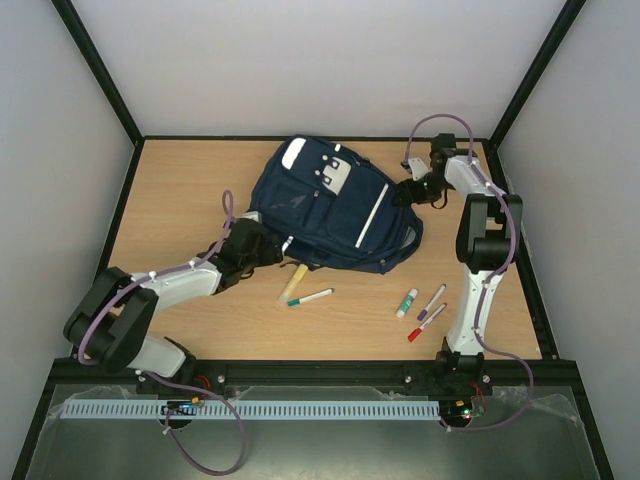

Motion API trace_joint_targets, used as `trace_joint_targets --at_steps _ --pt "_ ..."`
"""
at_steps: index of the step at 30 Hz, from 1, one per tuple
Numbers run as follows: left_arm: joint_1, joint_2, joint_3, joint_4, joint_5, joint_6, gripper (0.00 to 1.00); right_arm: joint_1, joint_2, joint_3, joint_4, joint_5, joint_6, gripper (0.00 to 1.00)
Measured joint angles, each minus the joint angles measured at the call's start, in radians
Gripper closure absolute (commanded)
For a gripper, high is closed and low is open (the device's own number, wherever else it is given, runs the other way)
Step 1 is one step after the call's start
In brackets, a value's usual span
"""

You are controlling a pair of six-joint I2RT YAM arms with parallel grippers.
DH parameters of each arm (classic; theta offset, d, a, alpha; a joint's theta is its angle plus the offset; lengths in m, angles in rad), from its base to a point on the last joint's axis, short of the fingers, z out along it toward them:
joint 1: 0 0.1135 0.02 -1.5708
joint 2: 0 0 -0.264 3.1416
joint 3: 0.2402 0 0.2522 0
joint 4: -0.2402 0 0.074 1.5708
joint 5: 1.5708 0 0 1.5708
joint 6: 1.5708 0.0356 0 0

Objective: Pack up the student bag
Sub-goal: Zip the student bag at the center of the board.

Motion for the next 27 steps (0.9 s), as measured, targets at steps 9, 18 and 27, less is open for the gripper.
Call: trace_joint_targets --at_steps 9,18,27 --pt "0.060 0.260 0.142 0.053 0.103 -0.067 0.22 -0.004 -0.049 -0.101 -0.021 -0.081 0.027 0.98" --pt "0.087 0.586 0.560 0.014 0.136 0.012 0.23 -0.001 -0.306 -0.317 -0.174 -0.264 -0.013 0.99" --pt "0.079 0.459 0.558 -0.051 0.071 0.111 0.20 0.001 -0.564 -0.440 -0.208 -0.273 -0.103 0.58"
